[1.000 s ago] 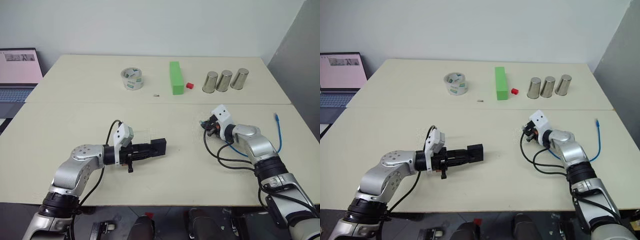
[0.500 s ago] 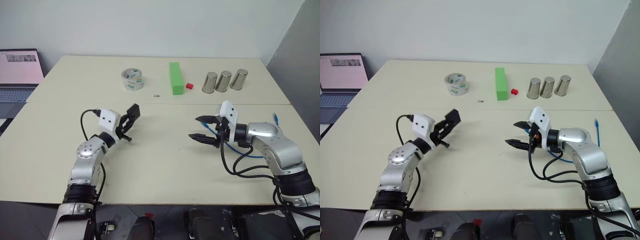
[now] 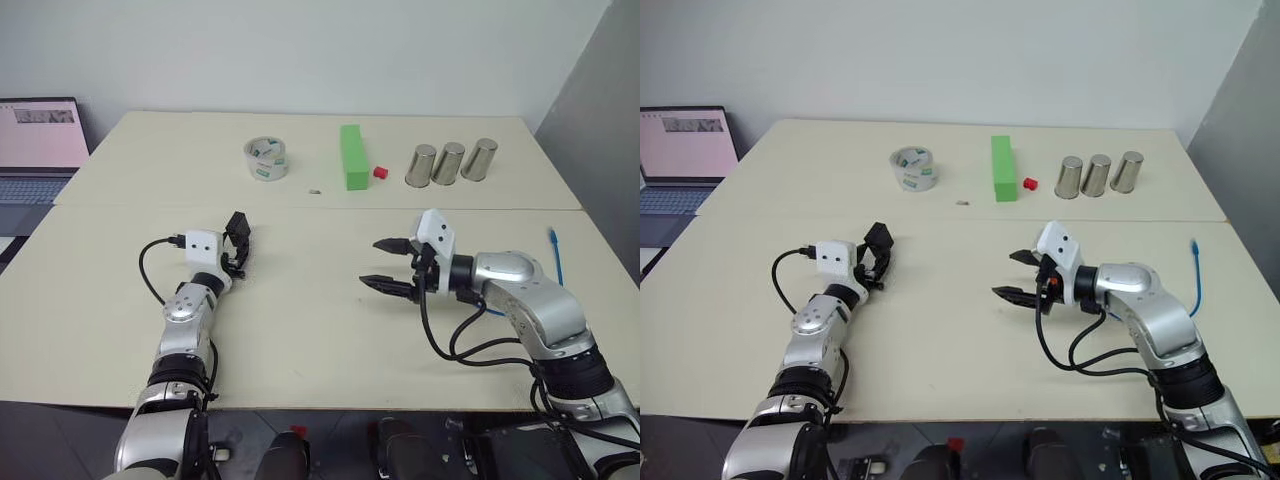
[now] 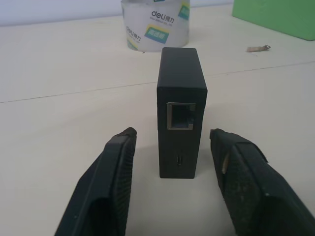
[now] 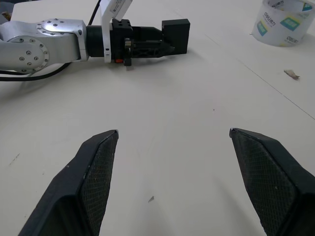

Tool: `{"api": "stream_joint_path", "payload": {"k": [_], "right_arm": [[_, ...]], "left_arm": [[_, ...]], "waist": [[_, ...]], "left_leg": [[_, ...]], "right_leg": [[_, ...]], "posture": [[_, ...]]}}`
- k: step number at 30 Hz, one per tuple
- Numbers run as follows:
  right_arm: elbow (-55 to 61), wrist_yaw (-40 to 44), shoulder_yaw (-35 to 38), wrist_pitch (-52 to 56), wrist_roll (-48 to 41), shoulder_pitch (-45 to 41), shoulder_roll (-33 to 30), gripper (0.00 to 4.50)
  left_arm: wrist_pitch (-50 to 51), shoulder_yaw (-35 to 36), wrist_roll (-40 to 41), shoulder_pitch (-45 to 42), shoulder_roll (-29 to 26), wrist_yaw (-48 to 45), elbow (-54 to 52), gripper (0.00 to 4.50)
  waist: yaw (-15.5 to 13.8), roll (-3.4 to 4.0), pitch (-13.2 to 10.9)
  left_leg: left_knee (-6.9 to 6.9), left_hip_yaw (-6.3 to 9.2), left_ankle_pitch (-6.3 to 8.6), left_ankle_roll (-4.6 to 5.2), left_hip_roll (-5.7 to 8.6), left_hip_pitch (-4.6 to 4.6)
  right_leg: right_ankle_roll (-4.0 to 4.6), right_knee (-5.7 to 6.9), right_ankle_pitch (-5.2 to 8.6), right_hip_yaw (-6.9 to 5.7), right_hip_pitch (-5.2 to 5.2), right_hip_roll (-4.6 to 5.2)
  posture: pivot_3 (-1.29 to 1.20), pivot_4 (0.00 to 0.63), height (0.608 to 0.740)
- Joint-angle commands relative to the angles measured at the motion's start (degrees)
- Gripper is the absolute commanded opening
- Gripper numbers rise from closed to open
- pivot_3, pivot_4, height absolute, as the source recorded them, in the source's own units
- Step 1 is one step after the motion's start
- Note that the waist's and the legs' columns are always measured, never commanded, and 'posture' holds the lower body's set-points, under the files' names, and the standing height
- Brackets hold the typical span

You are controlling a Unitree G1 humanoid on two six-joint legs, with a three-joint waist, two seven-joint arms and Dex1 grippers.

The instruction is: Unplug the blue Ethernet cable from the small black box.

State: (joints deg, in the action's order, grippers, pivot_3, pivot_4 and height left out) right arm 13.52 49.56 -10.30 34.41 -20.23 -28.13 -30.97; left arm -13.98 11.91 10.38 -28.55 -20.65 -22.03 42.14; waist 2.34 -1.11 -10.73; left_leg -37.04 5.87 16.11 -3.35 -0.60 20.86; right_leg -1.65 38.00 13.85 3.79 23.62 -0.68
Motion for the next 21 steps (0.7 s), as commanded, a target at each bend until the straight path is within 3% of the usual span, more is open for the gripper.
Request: {"api": "stream_joint_path", "payload": {"k": [1, 5, 11, 15, 21], "right_arm": [[3.23, -1.17, 1.66, 0.31, -0.34, 0.97, -0.57, 3.86], [4.13, -1.65, 3.59, 0.50, -1.09, 2.90, -1.54, 3.86], [3.80, -0.10, 9.89, 1.05, -3.29, 6.48, -5.74, 3.86], [2.26, 1.92, 14.03, 0.88, -4.16, 8.49, -10.41, 3.86], [0.71, 4.63, 16.58, 0.34, -4.86, 10.48, -15.11, 3.86]], "left_arm": [[3.83, 0.78, 1.33, 6.63, -0.69, -0.42, -8.91, 3.48], [12.62, 0.55, 4.72, 14.75, -3.28, -3.72, -25.96, 4.22], [28.20, 1.55, 11.64, 21.57, -13.17, -13.24, -44.66, 4.22], [32.58, 3.03, 12.49, 22.07, -20.23, -17.43, -47.84, 4.22], [36.14, 5.20, 15.62, 20.24, -24.64, -22.18, -47.45, 4.22]], "waist": [[0.31, 0.00, 0.00], [0.64, 0.00, 0.00], [0.13, -0.02, -0.03], [-0.30, -0.01, -0.03], [-0.24, -0.01, -0.03]], "left_leg": [[0.00, -0.02, 0.00, 0.00, -0.01, -0.01], [0.02, 0.00, 0.00, 0.00, -0.04, 0.00], [0.00, 0.09, 0.00, 0.00, -0.03, 0.04], [-0.03, 0.04, 0.00, 0.00, -0.01, -0.01], [0.04, -0.04, 0.00, 0.01, -0.05, -0.04]], "right_leg": [[0.01, 0.00, 0.00, 0.03, 0.00, 0.00], [0.01, -0.01, -0.01, 0.04, 0.00, 0.00], [-0.24, -0.01, 0.18, -0.06, -0.01, -0.03], [-0.25, -0.03, 0.19, -0.04, -0.08, -0.04], [-0.18, -0.06, 0.24, 0.00, -0.06, -0.06]], "posture": [[0.00, 0.150, 0.740], [0.00, 0.150, 0.740], [0.00, 0.150, 0.740], [0.00, 0.150, 0.740], [0.00, 0.150, 0.740]]}}
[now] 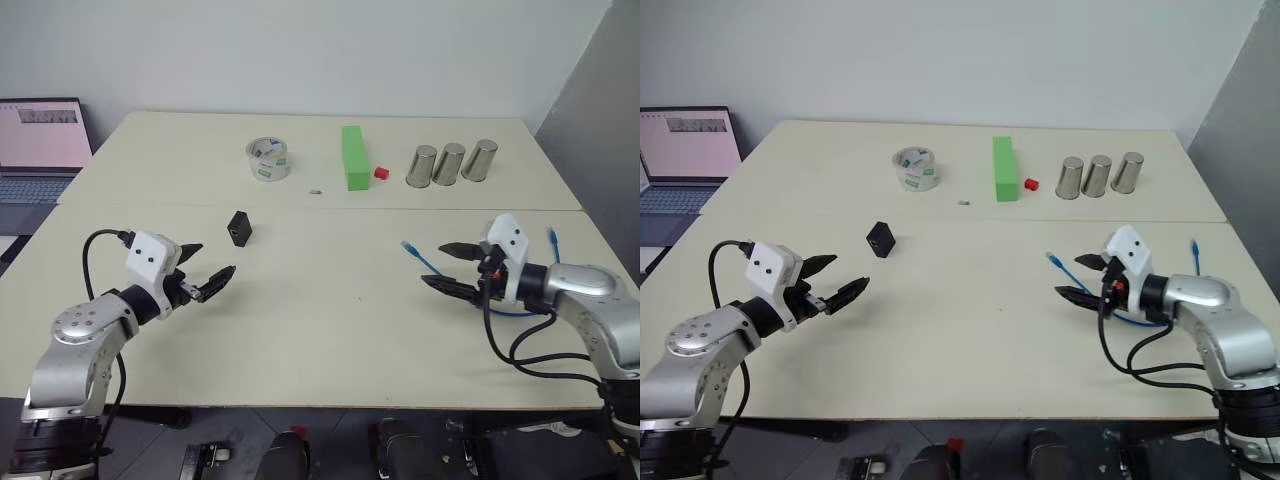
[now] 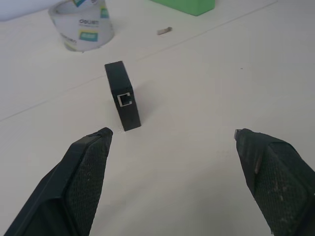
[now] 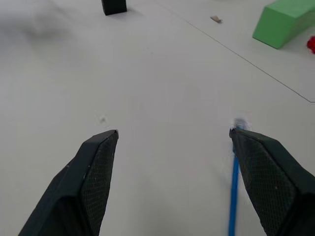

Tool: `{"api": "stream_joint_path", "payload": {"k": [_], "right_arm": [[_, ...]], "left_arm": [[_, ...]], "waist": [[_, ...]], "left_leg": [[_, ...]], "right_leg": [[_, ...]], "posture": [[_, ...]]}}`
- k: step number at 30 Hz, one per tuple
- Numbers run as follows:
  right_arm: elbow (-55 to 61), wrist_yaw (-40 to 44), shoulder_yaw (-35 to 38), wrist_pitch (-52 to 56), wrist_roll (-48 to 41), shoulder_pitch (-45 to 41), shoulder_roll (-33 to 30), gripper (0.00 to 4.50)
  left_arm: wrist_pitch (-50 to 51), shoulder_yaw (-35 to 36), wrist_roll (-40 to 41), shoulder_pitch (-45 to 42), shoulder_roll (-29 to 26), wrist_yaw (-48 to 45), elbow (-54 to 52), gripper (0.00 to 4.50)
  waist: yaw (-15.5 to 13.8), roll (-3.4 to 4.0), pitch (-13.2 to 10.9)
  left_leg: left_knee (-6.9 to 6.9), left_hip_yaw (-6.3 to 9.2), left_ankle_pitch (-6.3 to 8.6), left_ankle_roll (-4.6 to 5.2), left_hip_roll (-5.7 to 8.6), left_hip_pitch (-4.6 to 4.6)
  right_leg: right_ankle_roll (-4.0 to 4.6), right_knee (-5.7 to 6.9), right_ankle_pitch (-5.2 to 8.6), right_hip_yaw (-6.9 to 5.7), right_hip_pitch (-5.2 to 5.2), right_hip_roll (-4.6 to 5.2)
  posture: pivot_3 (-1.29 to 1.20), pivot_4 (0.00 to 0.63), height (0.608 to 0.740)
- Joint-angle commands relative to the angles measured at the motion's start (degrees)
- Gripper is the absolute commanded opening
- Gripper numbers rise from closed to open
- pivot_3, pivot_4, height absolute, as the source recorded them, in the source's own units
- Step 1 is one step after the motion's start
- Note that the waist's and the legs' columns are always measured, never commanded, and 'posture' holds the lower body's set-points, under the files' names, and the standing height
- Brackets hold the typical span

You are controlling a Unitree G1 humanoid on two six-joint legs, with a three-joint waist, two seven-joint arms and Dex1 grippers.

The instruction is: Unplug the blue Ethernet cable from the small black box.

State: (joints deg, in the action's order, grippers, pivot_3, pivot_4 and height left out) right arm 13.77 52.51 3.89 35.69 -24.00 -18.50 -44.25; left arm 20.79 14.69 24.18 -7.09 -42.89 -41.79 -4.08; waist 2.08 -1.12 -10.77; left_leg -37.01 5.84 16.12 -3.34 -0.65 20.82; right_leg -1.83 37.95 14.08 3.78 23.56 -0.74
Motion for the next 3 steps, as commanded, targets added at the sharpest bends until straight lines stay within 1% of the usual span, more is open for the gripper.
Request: {"api": "stream_joint_path", "payload": {"k": [1, 3], "right_arm": [[0.27, 1.92, 2.60, -0.99, -1.06, 0.99, -2.29, 3.86], [-0.02, 2.12, 2.88, -1.18, -0.97, 1.21, -2.82, 3.86]], "left_arm": [[1.70, 2.93, 2.42, -1.27, -2.98, -3.39, -1.20, 4.22], [2.03, 3.23, 3.05, -0.78, -4.23, -5.71, -1.36, 4.22]], "waist": [[0.02, 0.00, 0.00], [0.03, 0.00, 0.00]], "left_leg": [[0.01, 0.00, 0.00, 0.00, -0.02, 0.01], [0.02, 0.00, 0.00, 0.00, -0.03, 0.04]], "right_leg": [[0.02, -0.01, 0.01, 0.00, 0.01, 0.00], [0.04, -0.01, 0.03, 0.00, 0.04, -0.01]], "posture": [[0.00, 0.150, 0.740], [0.00, 0.150, 0.740]]}}
